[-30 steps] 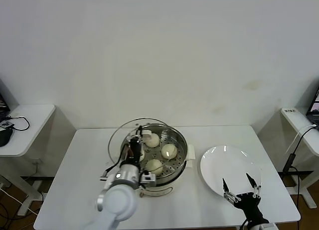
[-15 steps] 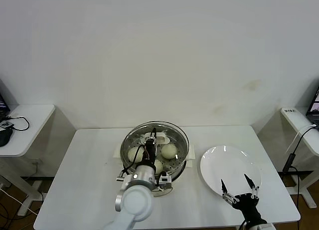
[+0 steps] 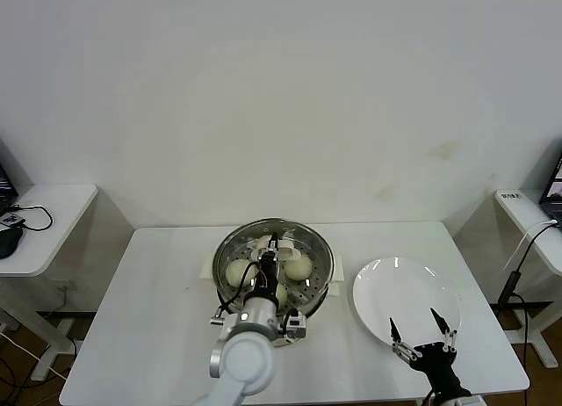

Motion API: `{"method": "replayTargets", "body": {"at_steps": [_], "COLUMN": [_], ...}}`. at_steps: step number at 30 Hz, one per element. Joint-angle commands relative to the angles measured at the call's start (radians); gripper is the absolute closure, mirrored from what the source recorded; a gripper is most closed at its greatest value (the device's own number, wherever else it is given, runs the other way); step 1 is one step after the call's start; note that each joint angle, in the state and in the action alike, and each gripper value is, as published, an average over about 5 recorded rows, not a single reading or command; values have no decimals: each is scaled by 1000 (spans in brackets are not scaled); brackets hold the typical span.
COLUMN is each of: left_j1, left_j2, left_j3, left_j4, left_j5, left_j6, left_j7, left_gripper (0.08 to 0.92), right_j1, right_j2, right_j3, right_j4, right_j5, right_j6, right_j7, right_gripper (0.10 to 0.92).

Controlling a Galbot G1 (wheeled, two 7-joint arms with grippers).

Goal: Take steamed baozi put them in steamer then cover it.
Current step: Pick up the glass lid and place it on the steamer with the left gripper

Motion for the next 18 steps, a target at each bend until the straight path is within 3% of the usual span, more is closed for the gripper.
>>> {"method": "replayTargets", "body": {"at_steps": [1,18], "left_j1": [-5,6], "left_j2": [-12,-22], "left_j3": [-3,-30], "left_j4": [22,31], "left_j5": [14,11], "left_j6": [-3,-9], "left_j7": [-8,-18], "left_gripper": [862,862], "right_j1": [0,2], "right_j2": [-3,-7], "right_j3": [3,0], "right_j4": [-2,-7], "right_j5": [7,15], "right_j6": [1,0], "right_j7": [-1,-4], "right_gripper": [202,203]}}
